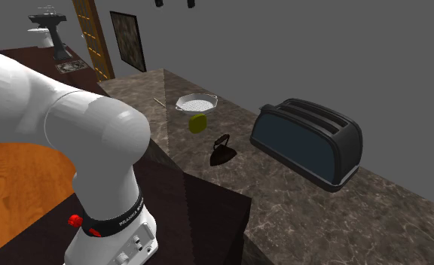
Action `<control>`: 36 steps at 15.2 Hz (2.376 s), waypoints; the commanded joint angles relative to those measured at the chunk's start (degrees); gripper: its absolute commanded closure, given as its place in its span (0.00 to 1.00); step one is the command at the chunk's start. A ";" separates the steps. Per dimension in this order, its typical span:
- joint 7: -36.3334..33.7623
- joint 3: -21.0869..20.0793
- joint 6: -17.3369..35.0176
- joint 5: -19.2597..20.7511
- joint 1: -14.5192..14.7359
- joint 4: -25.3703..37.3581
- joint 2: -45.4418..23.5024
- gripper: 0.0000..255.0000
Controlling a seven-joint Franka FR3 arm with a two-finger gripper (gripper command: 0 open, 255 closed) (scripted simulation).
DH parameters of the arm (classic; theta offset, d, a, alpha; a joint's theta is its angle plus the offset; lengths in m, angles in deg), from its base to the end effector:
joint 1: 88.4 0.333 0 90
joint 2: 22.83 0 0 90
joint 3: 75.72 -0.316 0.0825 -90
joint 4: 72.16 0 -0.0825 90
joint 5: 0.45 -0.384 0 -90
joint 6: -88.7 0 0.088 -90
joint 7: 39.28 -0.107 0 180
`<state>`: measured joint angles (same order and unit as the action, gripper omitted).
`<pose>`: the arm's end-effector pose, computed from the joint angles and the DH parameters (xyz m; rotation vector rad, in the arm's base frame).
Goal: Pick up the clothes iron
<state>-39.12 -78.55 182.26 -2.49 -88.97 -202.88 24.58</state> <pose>0.3003 0.0220 0.6442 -3.1275 -0.0477 -0.2795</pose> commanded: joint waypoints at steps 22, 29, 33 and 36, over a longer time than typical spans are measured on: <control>7.08 4.19 40.69 -0.22 -0.59 -16.05 -27.67 0.00; 10.72 5.47 52.86 -2.42 -0.26 -13.50 -43.48 0.00; 13.52 5.62 58.49 -4.77 -0.37 -10.27 -53.04 0.00; 15.71 5.15 61.95 -6.70 -0.94 -7.05 -60.23 0.00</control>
<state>-24.33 -73.23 242.63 -8.39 -89.67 -211.30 -32.52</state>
